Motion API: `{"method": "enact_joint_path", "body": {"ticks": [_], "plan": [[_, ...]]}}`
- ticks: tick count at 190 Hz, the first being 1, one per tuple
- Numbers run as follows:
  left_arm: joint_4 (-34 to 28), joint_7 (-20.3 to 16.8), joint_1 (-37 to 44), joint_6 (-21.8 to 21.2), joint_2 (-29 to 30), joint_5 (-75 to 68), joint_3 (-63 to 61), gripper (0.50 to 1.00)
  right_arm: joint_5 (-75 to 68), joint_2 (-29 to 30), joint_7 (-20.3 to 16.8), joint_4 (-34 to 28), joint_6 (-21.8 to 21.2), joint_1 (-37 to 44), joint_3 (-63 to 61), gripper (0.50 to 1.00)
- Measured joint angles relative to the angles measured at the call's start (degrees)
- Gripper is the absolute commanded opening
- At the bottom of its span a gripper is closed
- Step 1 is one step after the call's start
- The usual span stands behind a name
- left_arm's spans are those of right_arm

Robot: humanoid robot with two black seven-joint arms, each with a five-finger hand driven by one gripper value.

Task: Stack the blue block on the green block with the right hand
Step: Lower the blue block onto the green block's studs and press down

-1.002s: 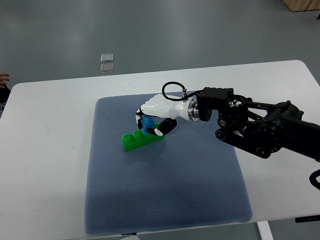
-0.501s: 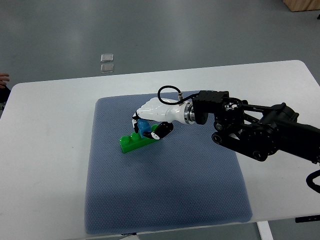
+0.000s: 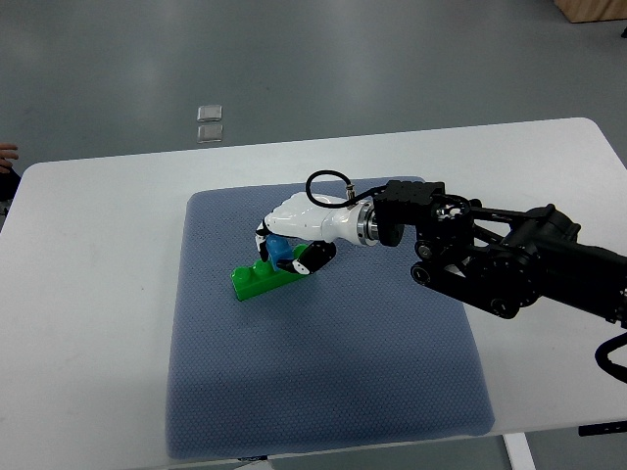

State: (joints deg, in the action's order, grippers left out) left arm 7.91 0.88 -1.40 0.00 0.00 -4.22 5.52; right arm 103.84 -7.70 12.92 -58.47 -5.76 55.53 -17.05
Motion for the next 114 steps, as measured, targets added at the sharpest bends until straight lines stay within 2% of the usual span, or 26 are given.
{"method": "enact_joint_path", "body": {"ticks": [114], "plan": [[0.0,0.0,0.01,0.0,0.0,0.0,0.01,1.0,1.17,1.31,0.0,1.65,0.77,-1.33,0.0,0.547]]}}
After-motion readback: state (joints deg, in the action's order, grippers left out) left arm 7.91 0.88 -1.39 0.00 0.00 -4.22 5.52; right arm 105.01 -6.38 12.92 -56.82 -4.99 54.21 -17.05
